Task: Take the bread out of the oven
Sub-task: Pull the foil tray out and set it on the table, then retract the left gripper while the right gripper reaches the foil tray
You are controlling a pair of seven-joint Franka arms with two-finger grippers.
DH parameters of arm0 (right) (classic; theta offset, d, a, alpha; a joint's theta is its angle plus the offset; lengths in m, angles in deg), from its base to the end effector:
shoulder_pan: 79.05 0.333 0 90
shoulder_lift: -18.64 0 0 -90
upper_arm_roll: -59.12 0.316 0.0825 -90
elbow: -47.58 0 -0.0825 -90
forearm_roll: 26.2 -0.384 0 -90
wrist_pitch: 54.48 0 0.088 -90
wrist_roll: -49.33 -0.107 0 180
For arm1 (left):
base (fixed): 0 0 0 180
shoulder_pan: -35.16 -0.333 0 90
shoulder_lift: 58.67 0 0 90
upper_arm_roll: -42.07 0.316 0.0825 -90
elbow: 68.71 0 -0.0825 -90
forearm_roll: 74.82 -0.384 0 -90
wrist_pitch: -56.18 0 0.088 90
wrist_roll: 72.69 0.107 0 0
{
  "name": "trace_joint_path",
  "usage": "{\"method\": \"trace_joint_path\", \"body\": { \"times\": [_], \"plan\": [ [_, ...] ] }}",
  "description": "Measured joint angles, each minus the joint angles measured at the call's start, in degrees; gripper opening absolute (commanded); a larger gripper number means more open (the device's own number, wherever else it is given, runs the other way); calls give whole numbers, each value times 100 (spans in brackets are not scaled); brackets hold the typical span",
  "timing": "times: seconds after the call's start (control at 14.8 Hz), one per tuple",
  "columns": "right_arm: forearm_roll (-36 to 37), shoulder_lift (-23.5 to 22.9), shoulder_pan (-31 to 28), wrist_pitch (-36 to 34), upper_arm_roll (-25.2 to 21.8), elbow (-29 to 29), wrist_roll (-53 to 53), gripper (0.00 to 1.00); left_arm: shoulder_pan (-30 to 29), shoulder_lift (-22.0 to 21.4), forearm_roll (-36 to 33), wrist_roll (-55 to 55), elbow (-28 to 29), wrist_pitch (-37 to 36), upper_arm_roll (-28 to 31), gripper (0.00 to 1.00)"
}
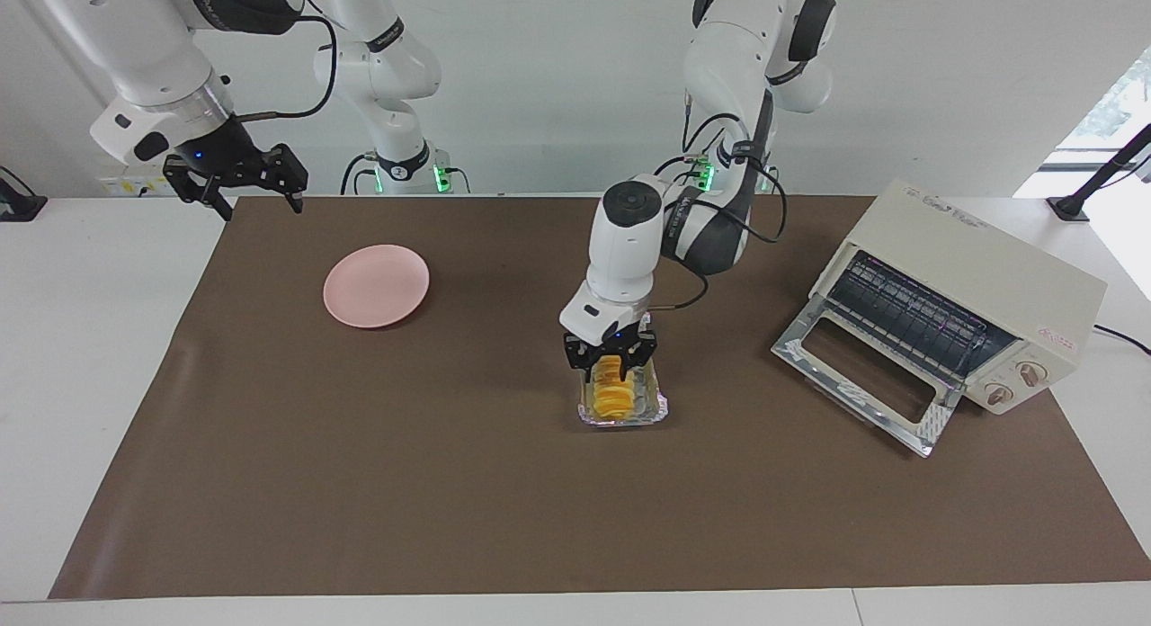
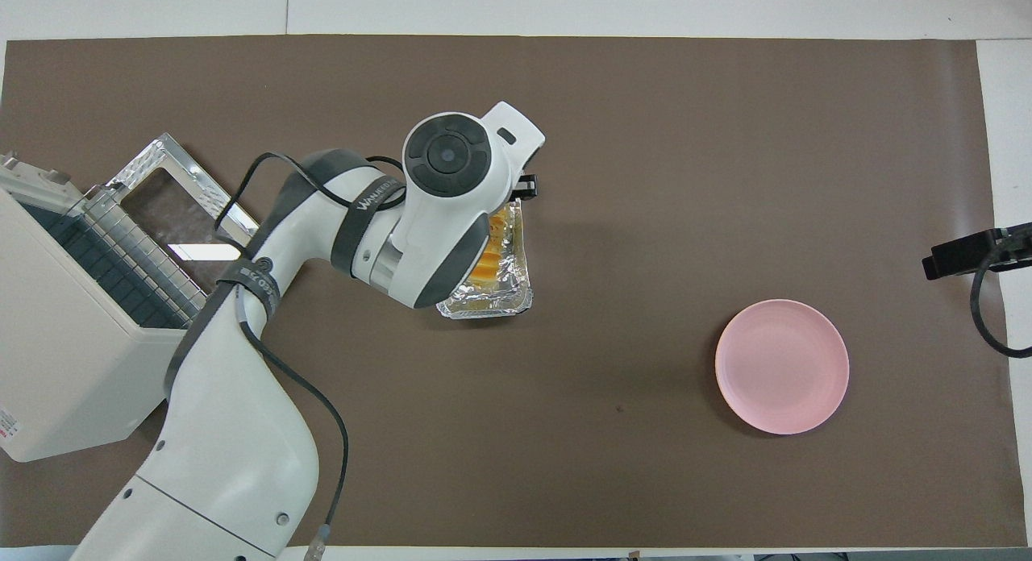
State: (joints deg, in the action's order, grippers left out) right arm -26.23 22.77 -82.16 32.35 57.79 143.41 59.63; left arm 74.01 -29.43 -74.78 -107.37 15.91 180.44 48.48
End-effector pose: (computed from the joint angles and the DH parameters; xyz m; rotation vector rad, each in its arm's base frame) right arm 0.5228 -0.0410 0.6111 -3.1217 -0.1600 0.1314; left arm 0.5972 -0.3960 0.4010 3.0704 0.0311 0.2815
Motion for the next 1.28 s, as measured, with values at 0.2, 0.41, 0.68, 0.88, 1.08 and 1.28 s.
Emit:
{"method": "trace_joint_path", "body": {
  "times": [0.2,0.41,0.68,0.88,1.08,1.28],
  "plan": [
    [-8,7,32,-1,29,0,0,100,-768,-851,190,15,-176,-958,187,100],
    [-101,23,271,2,103,4,-164,100,-1509,-1374,227,322,-168,-1794,189,100],
    [-110,26,1062,515,135,189,-1193,100,-2110,-1979,254,1546,-164,-3424,191,100],
    [-110,-83,1621,1080,150,511,-2019,100,-2205,-2460,255,1719,-42,-4183,188,100],
    [-110,-534,2195,1710,157,609,-2952,100,-2214,-2945,255,1719,178,-4504,181,100],
    [-112,-1357,2852,2464,156,451,-3937,100,-2299,-3182,255,1732,413,-4653,73,100]
  ]
}}
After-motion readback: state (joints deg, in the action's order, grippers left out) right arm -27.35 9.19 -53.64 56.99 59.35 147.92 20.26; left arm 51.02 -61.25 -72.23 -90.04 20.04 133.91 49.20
